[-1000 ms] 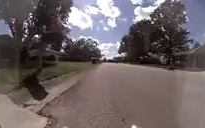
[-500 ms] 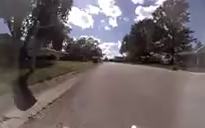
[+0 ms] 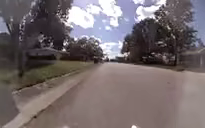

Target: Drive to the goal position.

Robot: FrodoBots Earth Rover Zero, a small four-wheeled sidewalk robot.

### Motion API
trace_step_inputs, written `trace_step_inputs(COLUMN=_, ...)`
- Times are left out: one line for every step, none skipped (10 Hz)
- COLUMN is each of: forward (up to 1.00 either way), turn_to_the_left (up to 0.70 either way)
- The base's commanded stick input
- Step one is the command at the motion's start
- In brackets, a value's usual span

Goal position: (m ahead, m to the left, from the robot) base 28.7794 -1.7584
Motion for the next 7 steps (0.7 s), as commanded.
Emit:
trace_step_inputs(forward=0.85, turn_to_the_left=0.02)
trace_step_inputs(forward=0.85, turn_to_the_left=0.02)
trace_step_inputs(forward=0.85, turn_to_the_left=0.02)
trace_step_inputs(forward=0.85, turn_to_the_left=0.02)
trace_step_inputs(forward=0.85, turn_to_the_left=0.02)
trace_step_inputs(forward=0.85, turn_to_the_left=0.02)
trace_step_inputs(forward=0.85, turn_to_the_left=0.02)
